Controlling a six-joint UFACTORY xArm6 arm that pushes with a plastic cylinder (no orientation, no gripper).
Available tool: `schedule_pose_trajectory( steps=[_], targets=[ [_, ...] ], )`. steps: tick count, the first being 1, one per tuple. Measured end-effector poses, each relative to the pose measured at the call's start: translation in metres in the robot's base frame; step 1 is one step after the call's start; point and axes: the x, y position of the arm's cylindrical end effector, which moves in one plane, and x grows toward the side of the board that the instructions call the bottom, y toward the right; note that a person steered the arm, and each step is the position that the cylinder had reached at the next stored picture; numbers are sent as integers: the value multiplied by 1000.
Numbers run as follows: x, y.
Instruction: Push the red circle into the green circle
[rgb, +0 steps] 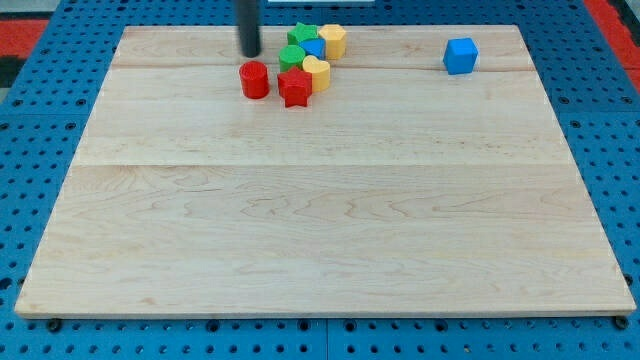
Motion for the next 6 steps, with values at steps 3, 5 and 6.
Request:
schedule_pose_trajectory(
  steps=[3,5,6],
  targets=[
    [100,69],
    [75,18],
    [82,84]
  ],
)
